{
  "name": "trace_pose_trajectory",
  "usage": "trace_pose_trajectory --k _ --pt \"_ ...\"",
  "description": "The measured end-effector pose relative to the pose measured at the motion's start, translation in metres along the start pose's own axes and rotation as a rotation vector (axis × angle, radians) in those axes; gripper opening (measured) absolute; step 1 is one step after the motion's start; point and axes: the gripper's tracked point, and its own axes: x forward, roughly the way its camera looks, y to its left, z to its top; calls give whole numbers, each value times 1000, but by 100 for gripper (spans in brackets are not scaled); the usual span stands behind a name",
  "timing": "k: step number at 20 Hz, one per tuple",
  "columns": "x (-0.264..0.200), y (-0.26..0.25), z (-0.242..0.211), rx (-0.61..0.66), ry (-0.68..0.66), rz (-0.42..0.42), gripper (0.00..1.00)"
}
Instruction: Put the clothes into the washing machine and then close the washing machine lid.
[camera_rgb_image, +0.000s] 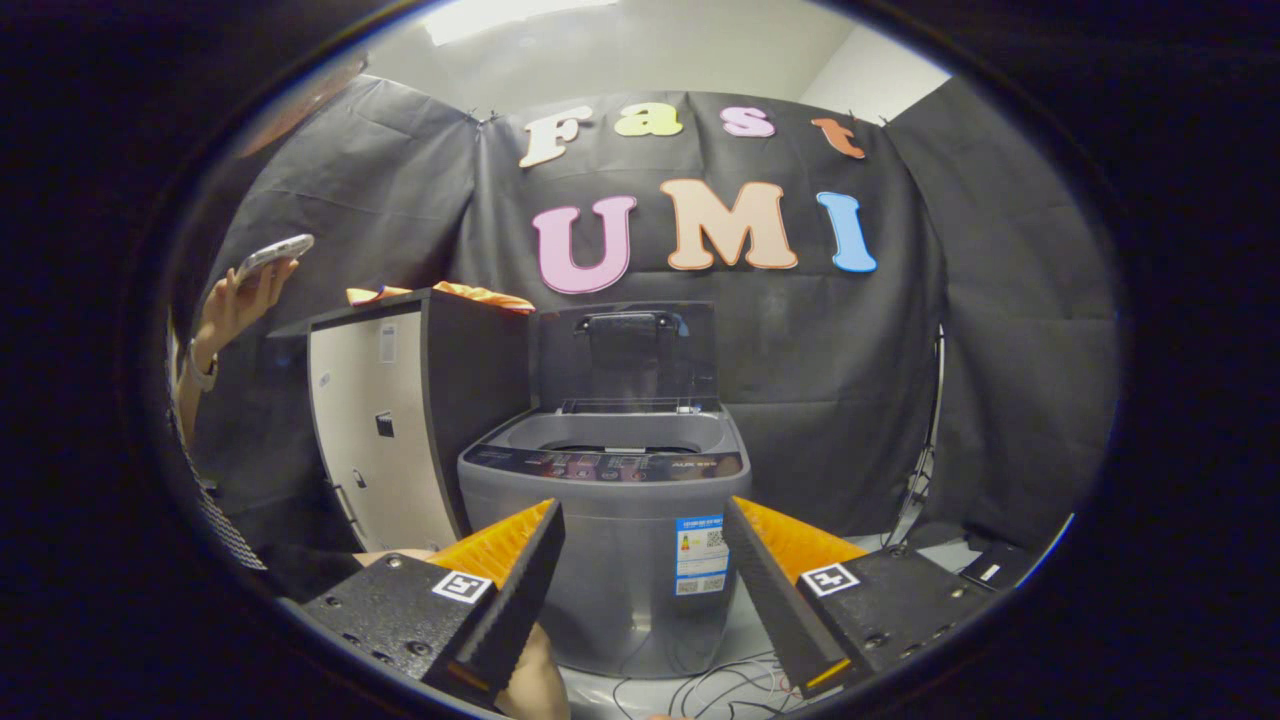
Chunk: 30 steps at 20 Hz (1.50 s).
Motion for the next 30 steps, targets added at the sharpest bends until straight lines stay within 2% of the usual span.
trace_pose_trajectory --k 14,18,22,26,30 --pt "1 0 0 -3 2 6 97" --pt "5 -14 2 -8 -9 -50 96" --pt "11 -13 4 -11 -8 -60 96" --pt "33 2 45 13 -70 -37 96" --pt "69 39 116 22 -127 20 96"
